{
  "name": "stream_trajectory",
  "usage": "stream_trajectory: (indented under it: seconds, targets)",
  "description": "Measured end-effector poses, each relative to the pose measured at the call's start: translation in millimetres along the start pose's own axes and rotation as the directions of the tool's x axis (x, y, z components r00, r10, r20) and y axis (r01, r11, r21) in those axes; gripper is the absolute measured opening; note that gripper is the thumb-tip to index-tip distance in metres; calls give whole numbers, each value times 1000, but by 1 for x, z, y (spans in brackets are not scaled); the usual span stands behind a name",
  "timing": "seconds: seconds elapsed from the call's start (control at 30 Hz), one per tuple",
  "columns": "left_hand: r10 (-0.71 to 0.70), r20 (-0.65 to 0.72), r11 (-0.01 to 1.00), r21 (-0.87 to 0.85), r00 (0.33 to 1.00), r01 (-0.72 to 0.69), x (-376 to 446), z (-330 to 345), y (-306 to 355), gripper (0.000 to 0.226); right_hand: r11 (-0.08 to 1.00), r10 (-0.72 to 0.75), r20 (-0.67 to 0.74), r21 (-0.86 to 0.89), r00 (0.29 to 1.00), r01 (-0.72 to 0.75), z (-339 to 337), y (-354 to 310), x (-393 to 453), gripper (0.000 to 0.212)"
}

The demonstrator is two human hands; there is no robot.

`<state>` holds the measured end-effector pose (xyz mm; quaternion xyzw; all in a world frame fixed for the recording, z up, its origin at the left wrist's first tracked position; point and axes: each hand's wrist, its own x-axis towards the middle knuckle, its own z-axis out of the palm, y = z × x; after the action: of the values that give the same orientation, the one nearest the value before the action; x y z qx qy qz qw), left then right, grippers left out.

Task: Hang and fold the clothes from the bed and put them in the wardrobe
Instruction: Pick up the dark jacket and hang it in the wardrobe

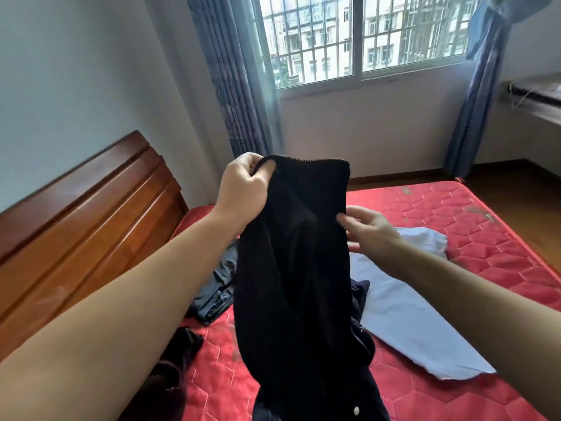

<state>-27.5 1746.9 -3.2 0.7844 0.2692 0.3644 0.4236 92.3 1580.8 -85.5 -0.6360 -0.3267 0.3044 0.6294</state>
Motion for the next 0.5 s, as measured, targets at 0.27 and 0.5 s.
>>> stream_trajectory:
  seconds: [0.27, 0.5]
  targets:
    - [-165, 508, 963, -104, 845, 250, -28, -39, -6, 20, 990, -39, 43, 135, 998, 33, 31, -88, 26, 32]
    - [-164, 265, 918, -312, 950, 245, -23, -29, 29, 26, 920, -330, -100, -256, 939, 296, 45, -66, 19, 20]
